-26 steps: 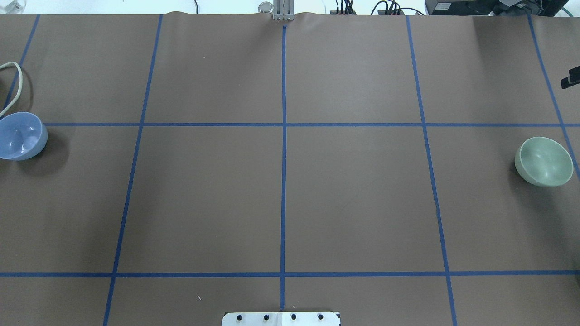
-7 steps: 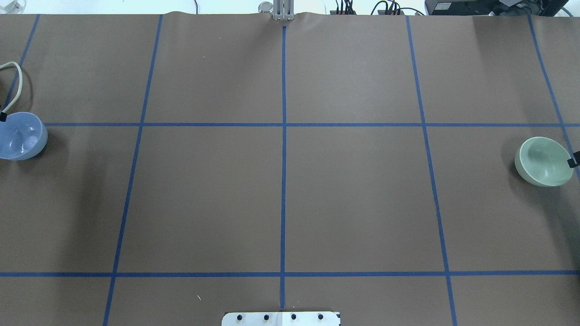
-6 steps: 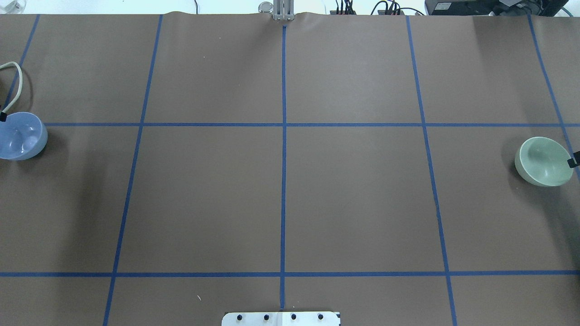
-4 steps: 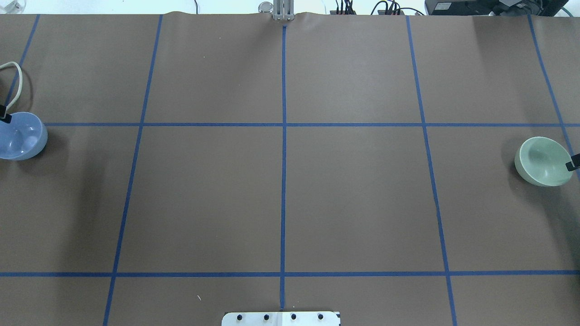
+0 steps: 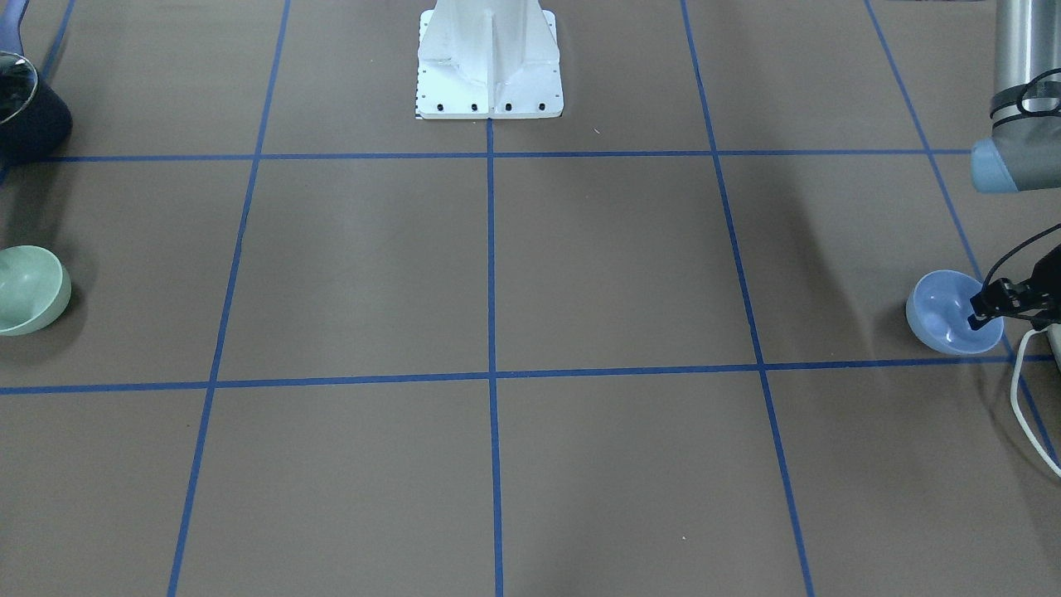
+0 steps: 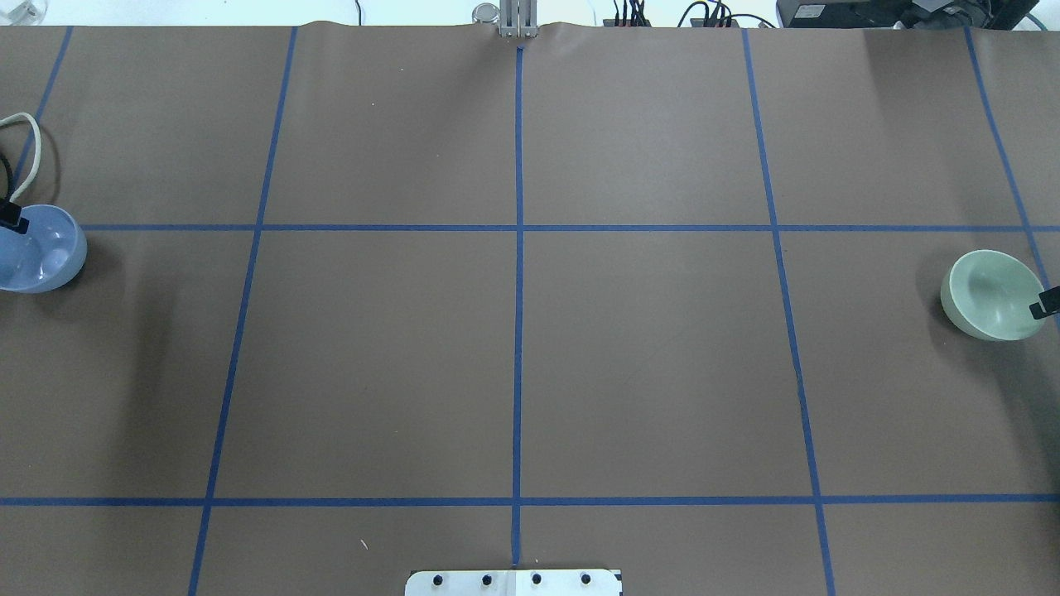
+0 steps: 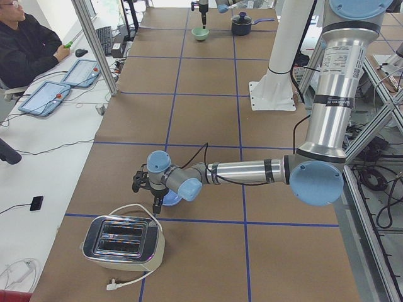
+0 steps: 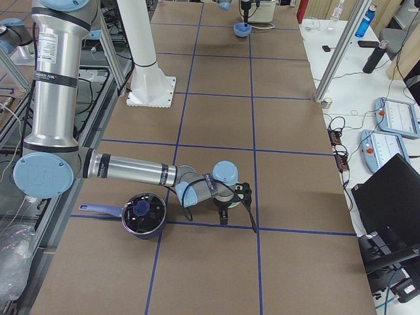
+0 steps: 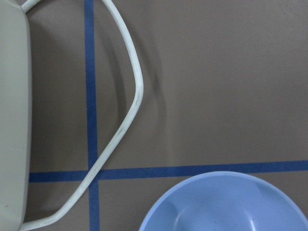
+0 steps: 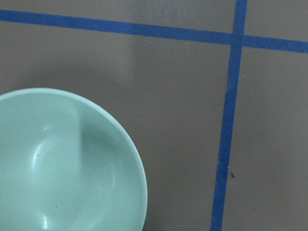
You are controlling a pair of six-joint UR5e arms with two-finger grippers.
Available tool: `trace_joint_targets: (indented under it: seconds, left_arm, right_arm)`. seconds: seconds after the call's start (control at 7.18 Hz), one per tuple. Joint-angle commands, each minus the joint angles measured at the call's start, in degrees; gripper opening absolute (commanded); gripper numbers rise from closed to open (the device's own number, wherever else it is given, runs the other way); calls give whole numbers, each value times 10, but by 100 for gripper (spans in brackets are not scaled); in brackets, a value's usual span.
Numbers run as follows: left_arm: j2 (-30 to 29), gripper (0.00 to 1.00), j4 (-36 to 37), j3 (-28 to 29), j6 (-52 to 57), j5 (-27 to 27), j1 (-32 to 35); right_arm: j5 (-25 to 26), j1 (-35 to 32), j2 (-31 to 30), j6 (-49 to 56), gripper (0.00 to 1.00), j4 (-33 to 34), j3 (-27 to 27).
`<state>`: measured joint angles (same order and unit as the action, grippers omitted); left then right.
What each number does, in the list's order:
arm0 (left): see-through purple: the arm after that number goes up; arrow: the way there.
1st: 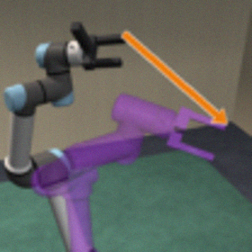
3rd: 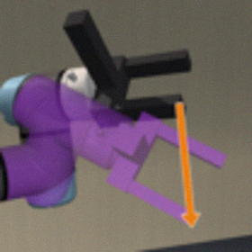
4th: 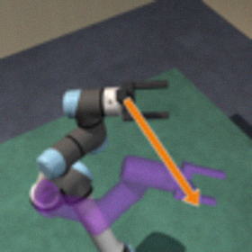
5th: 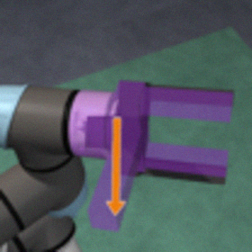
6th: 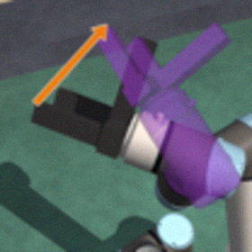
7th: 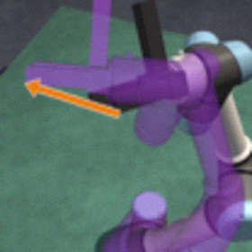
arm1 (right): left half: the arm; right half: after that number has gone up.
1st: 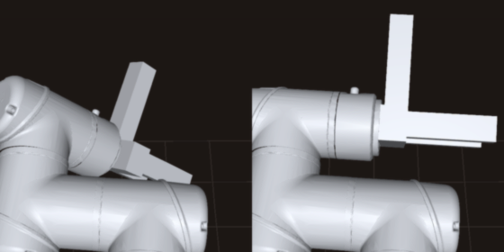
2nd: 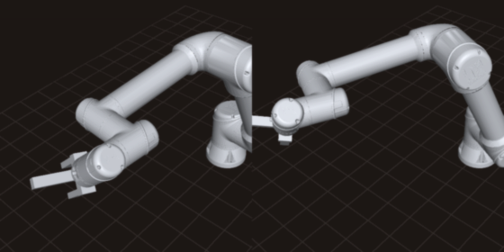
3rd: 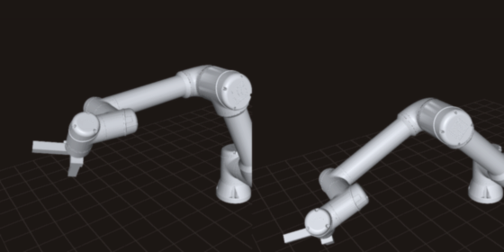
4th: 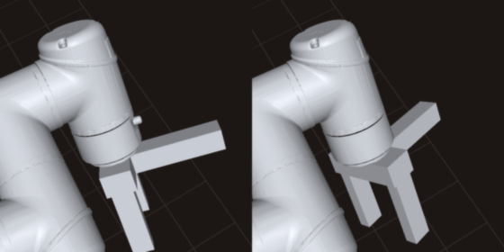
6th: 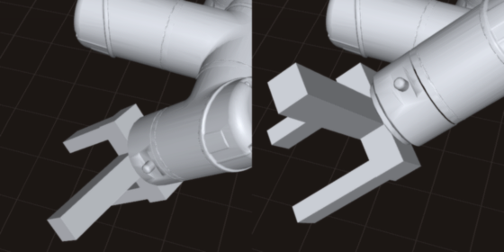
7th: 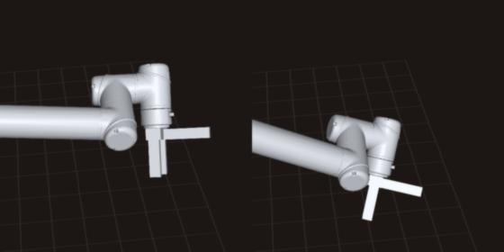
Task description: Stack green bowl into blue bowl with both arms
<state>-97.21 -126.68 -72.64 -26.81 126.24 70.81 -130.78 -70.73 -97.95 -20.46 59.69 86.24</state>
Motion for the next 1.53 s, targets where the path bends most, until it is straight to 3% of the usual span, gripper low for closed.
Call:
trace_joint_targets:
  seconds: [0.0, 0.28, 0.56, 0.7, 0.84, 1.25, 1.39]
  left_arm:
    - [0, 98, -7, 4, 0, 0, -1]
    - [1, 97, -8, 2, 0, 1, -7]
    - [1, 74, -8, 2, 0, 3, -8]
    - [1, 61, -8, 2, 0, 4, -8]
    - [1, 55, -8, 2, 0, 4, -8]
    - [1, 49, -8, 3, 3, 4, -9]
    - [1, 41, -8, 2, 4, 4, -9]
  right_arm:
    - [0, 2, 0, 0, 100, -1, 0]
    - [0, 2, 0, 0, 99, 0, 0]
    - [0, 2, 1, -2, 90, 0, 0]
    - [1, 2, 5, -2, 77, 1, 0]
    - [1, 2, 7, -2, 62, 1, 0]
    - [0, 2, 16, -3, 18, 7, 0]
    - [0, 2, 18, -4, 7, 8, 0]
